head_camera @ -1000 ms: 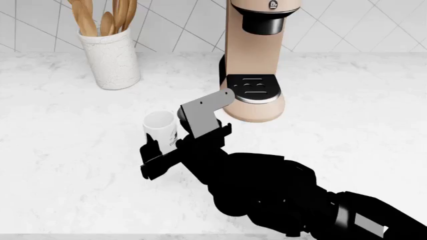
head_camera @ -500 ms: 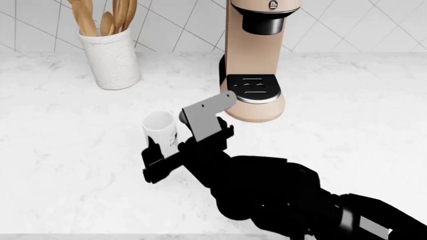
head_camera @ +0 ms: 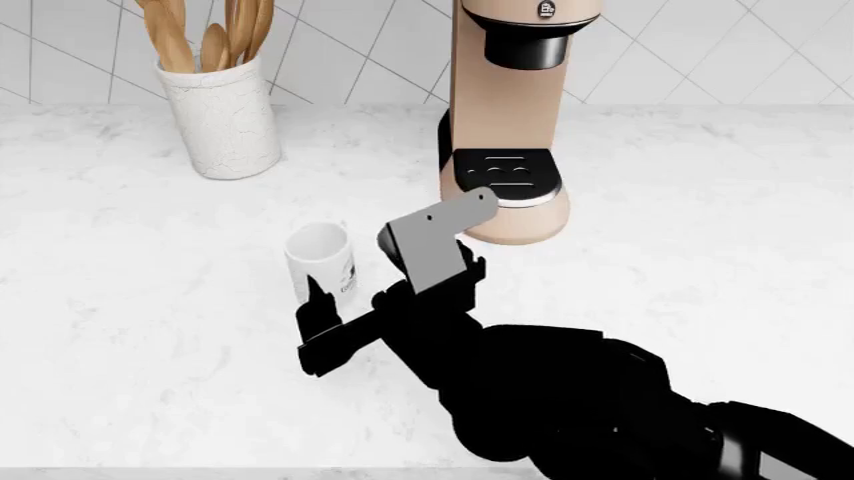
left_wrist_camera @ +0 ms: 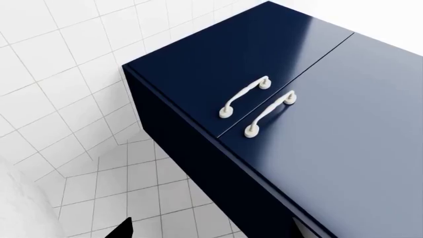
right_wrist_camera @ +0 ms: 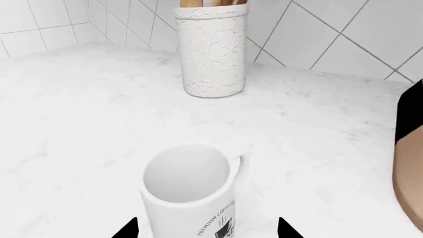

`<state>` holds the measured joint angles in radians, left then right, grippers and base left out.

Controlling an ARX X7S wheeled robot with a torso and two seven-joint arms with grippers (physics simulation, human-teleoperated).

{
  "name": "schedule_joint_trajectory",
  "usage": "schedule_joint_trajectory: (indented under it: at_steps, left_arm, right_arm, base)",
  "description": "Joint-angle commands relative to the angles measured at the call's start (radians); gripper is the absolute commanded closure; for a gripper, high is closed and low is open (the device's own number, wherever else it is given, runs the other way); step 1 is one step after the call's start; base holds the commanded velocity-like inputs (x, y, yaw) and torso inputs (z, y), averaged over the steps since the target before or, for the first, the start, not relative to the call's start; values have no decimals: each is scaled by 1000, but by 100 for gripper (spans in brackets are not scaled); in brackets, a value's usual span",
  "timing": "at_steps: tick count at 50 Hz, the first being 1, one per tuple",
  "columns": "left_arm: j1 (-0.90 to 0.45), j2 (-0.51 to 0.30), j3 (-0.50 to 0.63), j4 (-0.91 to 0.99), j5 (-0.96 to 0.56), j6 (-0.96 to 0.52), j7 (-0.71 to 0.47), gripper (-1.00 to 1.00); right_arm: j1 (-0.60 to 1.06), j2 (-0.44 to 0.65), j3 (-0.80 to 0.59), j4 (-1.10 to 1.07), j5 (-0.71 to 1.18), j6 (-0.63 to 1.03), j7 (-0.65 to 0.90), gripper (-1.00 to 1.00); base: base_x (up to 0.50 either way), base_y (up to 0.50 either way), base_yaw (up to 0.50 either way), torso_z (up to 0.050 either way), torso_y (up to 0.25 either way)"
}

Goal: Pick the mug from under the coffee machine dispenser and place it on the counter.

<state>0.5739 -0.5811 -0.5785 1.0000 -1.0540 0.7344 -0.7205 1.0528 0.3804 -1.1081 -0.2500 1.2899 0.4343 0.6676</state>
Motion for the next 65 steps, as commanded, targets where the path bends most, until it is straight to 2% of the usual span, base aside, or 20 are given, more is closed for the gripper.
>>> schedule_joint_trajectory:
  at_steps: [1, 24, 49, 65]
  left_arm:
    - [-5, -1, 1, 1, 3, -6, -4, -100]
    - [-4, -8, 6, 4, 12, -5, -12, -100]
    - [-9, -19, 12, 3, 22, -5, -24, -100]
    - [-1, -22, 14, 6, 29, 4, -25, -100]
  right_arm:
    - [-16, 45, 19, -91, 18, -13, 28, -100]
    - [-27, 140, 98, -329, 43, -72, 116, -100]
    - [22, 194, 177, -527, 73, -106, 223, -100]
    - [37, 216, 192, -621, 14, -93, 302, -100]
  base:
    - [0, 0, 0, 0, 0]
    - [0, 0, 0, 0, 0]
    - [0, 0, 0, 0, 0]
    - [0, 0, 0, 0, 0]
